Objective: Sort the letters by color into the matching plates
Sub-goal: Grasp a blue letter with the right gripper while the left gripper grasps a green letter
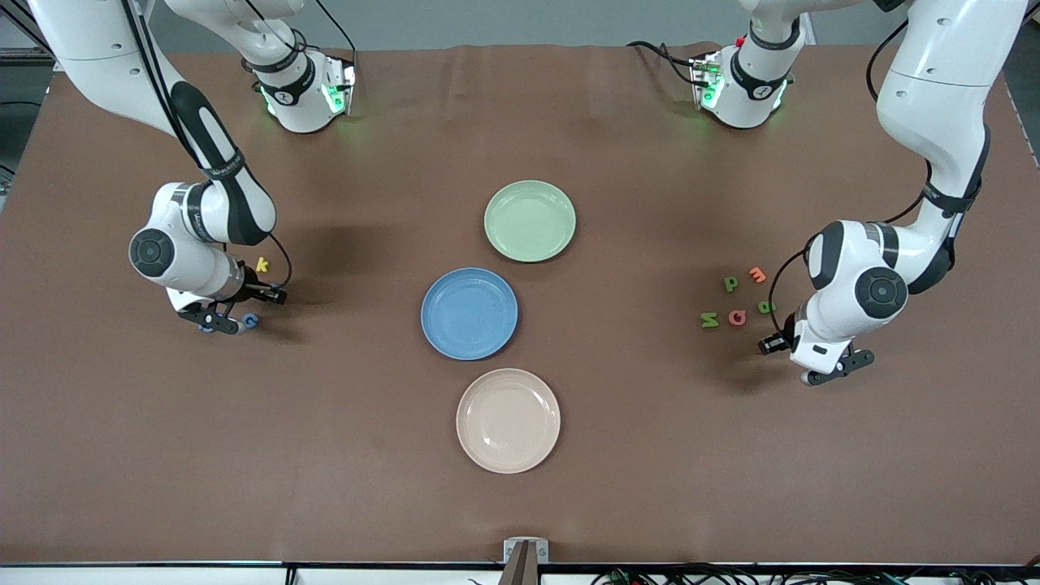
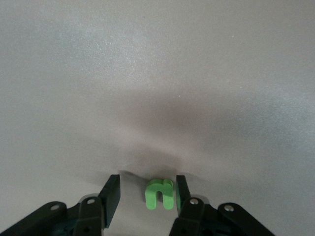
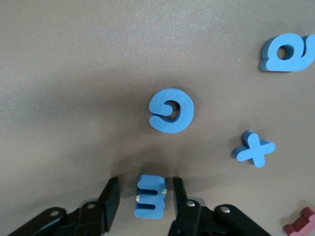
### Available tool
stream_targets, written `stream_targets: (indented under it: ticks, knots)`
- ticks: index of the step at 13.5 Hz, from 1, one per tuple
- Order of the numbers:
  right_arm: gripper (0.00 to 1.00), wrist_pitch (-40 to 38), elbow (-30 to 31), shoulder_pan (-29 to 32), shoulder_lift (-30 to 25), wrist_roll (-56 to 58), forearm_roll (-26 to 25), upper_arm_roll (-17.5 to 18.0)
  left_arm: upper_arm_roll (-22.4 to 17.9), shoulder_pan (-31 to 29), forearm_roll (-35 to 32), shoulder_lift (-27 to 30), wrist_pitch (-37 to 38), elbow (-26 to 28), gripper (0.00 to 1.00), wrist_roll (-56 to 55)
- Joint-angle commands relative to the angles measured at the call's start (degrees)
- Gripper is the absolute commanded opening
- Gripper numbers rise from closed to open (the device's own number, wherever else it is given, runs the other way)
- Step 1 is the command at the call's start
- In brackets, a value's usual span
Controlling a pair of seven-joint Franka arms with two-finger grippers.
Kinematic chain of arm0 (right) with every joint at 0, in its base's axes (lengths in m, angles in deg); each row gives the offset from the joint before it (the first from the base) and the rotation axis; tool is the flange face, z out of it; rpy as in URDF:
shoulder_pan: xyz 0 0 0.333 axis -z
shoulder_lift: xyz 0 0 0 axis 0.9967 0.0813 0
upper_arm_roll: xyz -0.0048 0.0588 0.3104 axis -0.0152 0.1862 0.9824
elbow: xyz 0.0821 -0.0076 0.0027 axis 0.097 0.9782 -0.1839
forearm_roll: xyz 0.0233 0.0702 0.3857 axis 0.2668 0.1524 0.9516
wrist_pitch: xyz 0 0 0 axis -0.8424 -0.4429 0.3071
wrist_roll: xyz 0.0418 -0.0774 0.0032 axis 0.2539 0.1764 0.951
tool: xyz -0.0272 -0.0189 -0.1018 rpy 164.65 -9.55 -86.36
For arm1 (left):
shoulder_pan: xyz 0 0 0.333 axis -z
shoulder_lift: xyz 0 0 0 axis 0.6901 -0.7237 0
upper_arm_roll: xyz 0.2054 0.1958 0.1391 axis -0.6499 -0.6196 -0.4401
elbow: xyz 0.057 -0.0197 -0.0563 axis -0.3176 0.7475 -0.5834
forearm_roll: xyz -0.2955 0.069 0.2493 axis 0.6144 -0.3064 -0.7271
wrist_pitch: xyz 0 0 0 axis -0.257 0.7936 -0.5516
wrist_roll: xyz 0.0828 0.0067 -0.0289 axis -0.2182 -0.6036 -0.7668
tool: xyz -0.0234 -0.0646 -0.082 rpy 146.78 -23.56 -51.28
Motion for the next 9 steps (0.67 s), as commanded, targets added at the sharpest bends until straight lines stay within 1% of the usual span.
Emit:
stream_targets:
  ticks: [1,3,5,9]
  knots:
    - [0.34,-0.1,-0.4,-0.2,0.9,0.5,0.7,-0.1,0.4,0.1,0.6,-0.6,0.0,-0.7,0.54,-0.8]
    - [0.29,0.1,-0.4,-0.2,1.0,0.5,0.7,-0.1,0.4,0.2,0.6,-0.6,0.0,-0.6,0.54,-1.7]
    - [0.21,0.1,-0.4,-0.3,1.1,0.5,0.7,-0.1,0.5,0.2,0.6,-0.6,0.0,-0.5,0.54,-1.8]
    - [0.16,-0.5,-0.4,-0.4,0.9,0.8,0.7,0.0,0.5,0.1,0.6,-1.3,0.0,-0.6,0.51,-1.8]
